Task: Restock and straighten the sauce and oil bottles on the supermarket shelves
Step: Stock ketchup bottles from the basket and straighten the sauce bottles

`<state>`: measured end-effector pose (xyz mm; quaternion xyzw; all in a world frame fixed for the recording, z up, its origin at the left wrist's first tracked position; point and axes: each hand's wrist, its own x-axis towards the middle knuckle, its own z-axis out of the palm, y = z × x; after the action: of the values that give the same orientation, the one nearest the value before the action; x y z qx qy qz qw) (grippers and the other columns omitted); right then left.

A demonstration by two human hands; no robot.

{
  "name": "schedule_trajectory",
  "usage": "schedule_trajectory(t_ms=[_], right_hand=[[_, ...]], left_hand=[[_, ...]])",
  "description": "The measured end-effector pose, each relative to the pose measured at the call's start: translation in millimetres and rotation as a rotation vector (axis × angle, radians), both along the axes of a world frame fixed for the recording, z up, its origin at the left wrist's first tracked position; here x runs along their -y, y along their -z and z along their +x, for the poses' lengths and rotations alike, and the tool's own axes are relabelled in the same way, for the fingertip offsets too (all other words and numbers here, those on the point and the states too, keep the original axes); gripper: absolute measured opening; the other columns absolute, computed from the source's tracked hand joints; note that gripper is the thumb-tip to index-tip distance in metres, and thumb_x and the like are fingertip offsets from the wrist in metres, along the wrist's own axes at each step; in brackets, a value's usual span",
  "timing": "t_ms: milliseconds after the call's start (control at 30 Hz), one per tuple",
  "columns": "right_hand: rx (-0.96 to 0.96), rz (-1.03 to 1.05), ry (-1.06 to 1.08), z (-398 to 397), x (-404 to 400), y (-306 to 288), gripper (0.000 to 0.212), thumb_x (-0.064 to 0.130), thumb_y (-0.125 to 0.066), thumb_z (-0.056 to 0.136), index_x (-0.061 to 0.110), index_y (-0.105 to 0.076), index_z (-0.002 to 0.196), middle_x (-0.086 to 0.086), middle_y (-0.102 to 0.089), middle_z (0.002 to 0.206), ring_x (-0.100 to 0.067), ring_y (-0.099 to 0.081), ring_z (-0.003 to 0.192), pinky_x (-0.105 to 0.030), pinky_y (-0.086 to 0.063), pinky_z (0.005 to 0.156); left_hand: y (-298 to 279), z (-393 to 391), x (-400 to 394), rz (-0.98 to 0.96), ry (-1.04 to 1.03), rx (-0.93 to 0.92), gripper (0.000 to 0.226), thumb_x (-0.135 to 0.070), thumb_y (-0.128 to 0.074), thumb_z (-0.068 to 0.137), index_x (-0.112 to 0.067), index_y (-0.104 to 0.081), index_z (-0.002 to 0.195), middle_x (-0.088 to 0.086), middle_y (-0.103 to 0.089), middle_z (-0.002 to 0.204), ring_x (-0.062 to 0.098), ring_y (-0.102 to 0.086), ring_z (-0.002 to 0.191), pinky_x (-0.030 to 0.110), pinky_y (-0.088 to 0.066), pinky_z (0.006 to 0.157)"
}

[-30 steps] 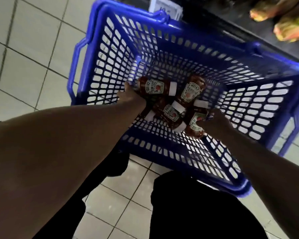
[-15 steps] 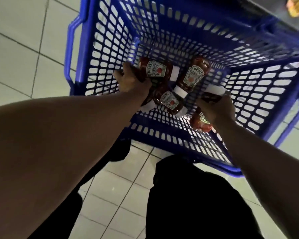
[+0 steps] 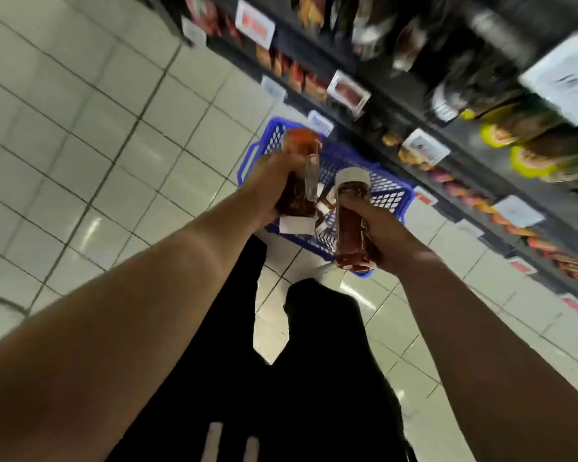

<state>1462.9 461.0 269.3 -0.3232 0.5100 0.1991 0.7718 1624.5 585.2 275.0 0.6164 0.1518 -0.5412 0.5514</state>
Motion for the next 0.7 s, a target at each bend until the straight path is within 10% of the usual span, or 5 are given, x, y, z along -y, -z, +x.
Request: schedule_trajectory(t_ms=[167, 700], right_hand=[[0.274, 0.124, 0.094, -22, 18, -162, 0.048, 0.046, -0.089, 0.064, 0.016, -0.082, 0.100, -0.013, -0.076, 0.105, -0.030, -0.075, 0.092, -0.050, -0.060, 0.080], [0.781, -0.593, 0.243, -69, 64, -430, 0.064, 0.016, -0.085, 0.062, -0.002, -0.056, 0.116, -0.020, -0.065, 0.086, -0.031, -0.067, 0.064, -0.039, -0.057, 0.059]], left_hand=[[-176, 0, 15, -0.342, 0.044, -0.065, 0.053, -0.009, -0.049, 0.067, 0.006, -0.061, 0.116, 0.025, -0.064, 0.103, 0.037, -0.066, 0.093, 0.047, -0.054, 0.087], [-464, -45, 116, -0.949, 0.022, 0.346, 0.065, -0.008, -0.058, 0.060, 0.007, -0.059, 0.123, 0.022, -0.069, 0.096, 0.033, -0.068, 0.077, 0.036, -0.058, 0.068]])
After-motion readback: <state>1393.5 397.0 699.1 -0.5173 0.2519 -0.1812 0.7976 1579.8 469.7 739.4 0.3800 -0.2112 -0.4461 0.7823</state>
